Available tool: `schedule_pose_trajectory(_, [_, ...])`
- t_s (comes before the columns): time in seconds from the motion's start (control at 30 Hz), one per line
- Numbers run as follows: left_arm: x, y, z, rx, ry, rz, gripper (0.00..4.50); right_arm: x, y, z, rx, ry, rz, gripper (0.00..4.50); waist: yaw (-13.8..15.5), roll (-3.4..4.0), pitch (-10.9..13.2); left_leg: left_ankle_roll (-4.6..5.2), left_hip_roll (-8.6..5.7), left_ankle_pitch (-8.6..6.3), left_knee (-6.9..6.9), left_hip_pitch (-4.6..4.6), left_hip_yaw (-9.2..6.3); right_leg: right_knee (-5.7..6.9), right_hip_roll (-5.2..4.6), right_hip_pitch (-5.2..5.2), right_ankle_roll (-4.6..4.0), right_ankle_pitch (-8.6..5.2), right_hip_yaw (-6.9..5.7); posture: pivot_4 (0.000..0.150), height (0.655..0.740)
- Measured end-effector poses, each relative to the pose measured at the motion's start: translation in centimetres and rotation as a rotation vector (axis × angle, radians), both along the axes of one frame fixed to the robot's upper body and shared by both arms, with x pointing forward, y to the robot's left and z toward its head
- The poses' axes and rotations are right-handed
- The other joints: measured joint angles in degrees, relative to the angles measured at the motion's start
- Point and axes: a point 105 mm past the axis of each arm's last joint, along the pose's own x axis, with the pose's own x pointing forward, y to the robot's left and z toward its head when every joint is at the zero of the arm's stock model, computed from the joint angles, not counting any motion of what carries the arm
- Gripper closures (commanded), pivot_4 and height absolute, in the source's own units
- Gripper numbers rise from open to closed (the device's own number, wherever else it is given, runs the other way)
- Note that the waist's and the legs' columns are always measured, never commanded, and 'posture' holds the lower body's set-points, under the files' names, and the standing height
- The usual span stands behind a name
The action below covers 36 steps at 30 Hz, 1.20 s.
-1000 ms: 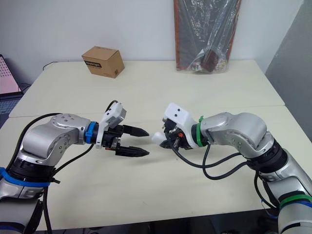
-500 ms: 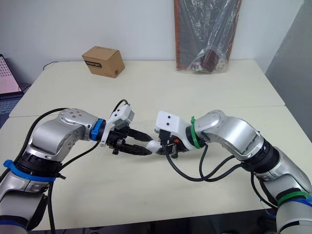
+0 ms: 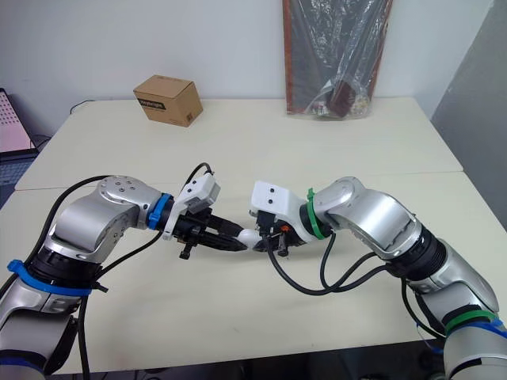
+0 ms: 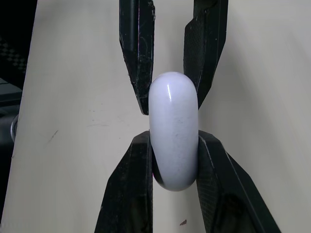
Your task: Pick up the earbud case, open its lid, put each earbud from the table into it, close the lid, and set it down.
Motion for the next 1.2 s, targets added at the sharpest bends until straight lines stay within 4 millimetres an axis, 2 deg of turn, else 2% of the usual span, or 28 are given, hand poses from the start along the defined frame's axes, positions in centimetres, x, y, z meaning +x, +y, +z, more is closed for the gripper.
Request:
schedule_pose_trajectory(0.37, [-0.2, -0.2, -0.1, 0.000, -0.021, -0.017, 3.16, 0.0, 0.4, -0.2, 0.007, 0.024, 0.007, 3.72, 0.0, 0.00, 0.0, 0.00, 0.00, 0.00, 0.02, 0.00, -0.01, 0.03, -0.01, 0.00, -0.01, 0.01, -0.01, 0.150, 0.7400])
schedule_pose_trajectory(0.47, [-0.1, -0.2, -0.1, -0.001, -0.036, -0.024, 3.65, 0.0, 0.5, -0.2, 0.008, 0.035, 0.004, 3.72, 0.0, 0.00, 0.0, 0.00, 0.00, 0.00, 0.03, 0.00, 0.00, 0.03, -0.01, 0.00, -0.01, 0.01, 0.00, 0.150, 0.7400])
schedule_pose_trajectory(0.5, [-0.1, -0.2, -0.1, -0.001, -0.045, -0.028, 3.69, 0.1, 0.5, -0.2, 0.009, 0.038, 0.003, 3.72, 0.0, 0.00, 0.0, 0.00, 0.00, 0.00, 0.03, 0.00, -0.01, 0.03, -0.01, 0.00, -0.01, 0.01, -0.01, 0.150, 0.7400])
schedule_pose_trajectory(0.97, [-0.2, -0.3, -0.1, -0.004, -0.057, -0.034, 3.69, 0.1, 0.4, -0.2, 0.012, 0.052, 0.003, 3.72, 0.0, 0.00, 0.0, 0.00, -0.01, 0.00, 0.04, 0.00, -0.01, 0.05, -0.01, 0.00, -0.01, 0.01, -0.01, 0.150, 0.7400])
schedule_pose_trajectory(1.0, [-0.2, -0.3, -0.1, -0.009, -0.060, -0.034, 3.69, 0.1, 0.4, -0.2, 0.013, 0.053, 0.001, 3.00, 0.0, 0.00, 0.0, 0.00, 0.00, 0.00, 0.04, 0.00, -0.01, 0.05, -0.01, 0.00, -0.01, 0.01, -0.01, 0.150, 0.7400])
schedule_pose_trajectory(1.13, [-0.2, -0.6, -0.4, -0.044, -0.064, -0.035, 3.69, 0.3, 0.2, 0.0, 0.018, 0.049, -0.009, 1.69, 0.0, 0.00, 0.0, 0.00, -0.01, 0.00, 0.06, 0.00, -0.01, 0.06, -0.02, 0.01, -0.01, 0.01, -0.01, 0.150, 0.7400])
schedule_pose_trajectory(1.2, [-0.2, -1.1, -0.4, -0.085, -0.077, -0.034, 3.69, 0.2, 0.4, 0.6, 0.041, 0.038, -0.004, 1.69, 0.0, 0.00, 0.0, 0.00, -0.01, 0.00, 0.06, 0.00, -0.03, 0.06, -0.02, 0.01, -0.01, 0.01, -0.03, 0.150, 0.7400])
